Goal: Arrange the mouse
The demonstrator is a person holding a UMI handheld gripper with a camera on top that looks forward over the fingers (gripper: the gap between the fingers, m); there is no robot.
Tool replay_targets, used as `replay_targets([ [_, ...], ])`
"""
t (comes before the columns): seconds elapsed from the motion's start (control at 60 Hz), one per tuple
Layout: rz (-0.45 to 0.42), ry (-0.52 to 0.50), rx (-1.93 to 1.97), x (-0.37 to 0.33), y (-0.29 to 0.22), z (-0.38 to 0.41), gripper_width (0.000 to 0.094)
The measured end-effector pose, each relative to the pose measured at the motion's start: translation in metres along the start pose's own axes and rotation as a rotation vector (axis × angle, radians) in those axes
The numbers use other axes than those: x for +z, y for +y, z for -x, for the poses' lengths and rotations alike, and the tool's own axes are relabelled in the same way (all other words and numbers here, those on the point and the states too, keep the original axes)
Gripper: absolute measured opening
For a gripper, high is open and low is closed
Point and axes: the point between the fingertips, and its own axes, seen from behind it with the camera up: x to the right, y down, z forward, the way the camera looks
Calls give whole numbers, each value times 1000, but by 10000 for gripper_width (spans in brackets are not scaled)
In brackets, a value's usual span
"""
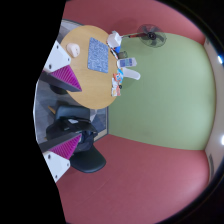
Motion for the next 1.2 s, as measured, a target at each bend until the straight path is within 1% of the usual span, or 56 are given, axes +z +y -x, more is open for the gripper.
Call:
replay_targets([
  [0.133,25,18,-7,0,9,7,831],
  [0.15,17,24,-2,-1,19,13,829],
  [0.333,50,42,6,3,54,49,830],
  [0.367,50,52,10,-2,74,67,827],
  [0.45,76,41,14,-1,109,106,827],
  [0.567,116,-2,27,6,152,173,830],
  [0.667,137,-63,28,19,176,237,830],
  [0.75,136,-136,15,37,183,291,835],
  [0.933,138,-198,23,97,179,368,831],
  [0.983,133,-210,34,116,175,380,833],
  [1.183,164,-227,62,179,168,409,826],
  [1.2,168,-220,67,183,167,409,843],
])
